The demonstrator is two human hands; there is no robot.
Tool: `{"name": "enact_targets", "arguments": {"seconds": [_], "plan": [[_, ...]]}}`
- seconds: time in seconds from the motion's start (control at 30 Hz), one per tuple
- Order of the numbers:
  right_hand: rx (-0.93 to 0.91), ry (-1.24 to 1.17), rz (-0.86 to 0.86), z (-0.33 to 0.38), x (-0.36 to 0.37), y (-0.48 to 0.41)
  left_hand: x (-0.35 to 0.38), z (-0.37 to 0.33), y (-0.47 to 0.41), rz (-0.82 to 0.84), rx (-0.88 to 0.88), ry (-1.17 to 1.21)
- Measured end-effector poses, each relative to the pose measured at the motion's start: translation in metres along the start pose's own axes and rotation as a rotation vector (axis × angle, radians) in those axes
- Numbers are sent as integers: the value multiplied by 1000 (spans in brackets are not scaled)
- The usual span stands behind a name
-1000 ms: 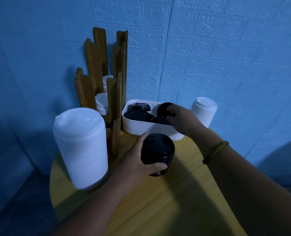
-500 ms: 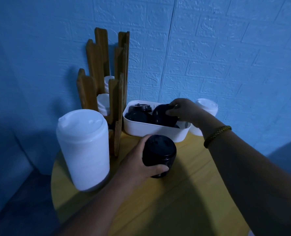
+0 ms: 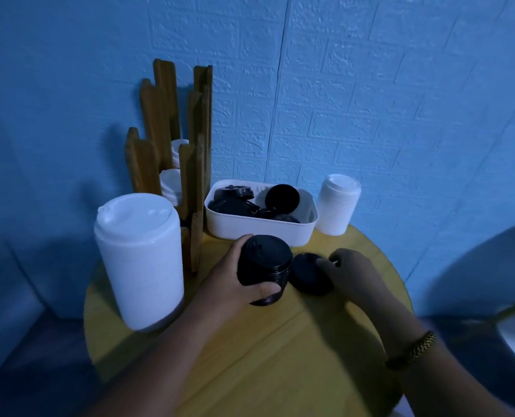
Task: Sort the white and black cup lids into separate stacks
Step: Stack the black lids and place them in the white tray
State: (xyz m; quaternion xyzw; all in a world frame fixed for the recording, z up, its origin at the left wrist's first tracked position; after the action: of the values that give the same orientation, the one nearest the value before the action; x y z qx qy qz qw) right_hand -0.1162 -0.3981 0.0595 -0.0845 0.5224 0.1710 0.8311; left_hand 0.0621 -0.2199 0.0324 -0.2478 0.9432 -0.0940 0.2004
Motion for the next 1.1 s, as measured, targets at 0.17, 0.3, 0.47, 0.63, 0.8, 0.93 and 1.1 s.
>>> {"name": "enact_targets", "arguments": {"seconds": [0.17, 0.3, 0.47, 0.63, 0.8, 0.93, 1.1], "plan": [[-200, 26, 54, 13, 7, 5, 0, 3, -1, 1, -4, 7], [-225, 130, 103, 19, 20, 7, 0, 4, -1, 3, 1, -10], [-418, -366, -22, 34, -35, 31, 1, 4, -2, 12, -9, -12], [-711, -75, 278, 91, -15, 48, 2, -2, 0, 34, -1, 2], [-733, -35, 428, 106, -6, 42, 1, 0, 0, 46, -17, 13], [-788, -134, 402, 110, -2, 41, -1, 1, 0, 46, -30, 6], [-812, -151, 401, 110, 6, 41, 0, 0, 0, 71, -40, -36]]}}
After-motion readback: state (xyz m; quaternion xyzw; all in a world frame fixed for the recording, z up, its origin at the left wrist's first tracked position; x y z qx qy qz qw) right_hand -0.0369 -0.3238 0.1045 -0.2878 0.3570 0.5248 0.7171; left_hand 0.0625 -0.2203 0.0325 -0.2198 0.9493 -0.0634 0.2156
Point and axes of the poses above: each hand's wrist, its own y-axis away from the middle knuckle, its own x-axis out of the palm, z = x × y, the point moved 4 cm from there along -y, towards the middle knuckle, and after that the axes turned 7 degrees about x, right-handed, at the moved point
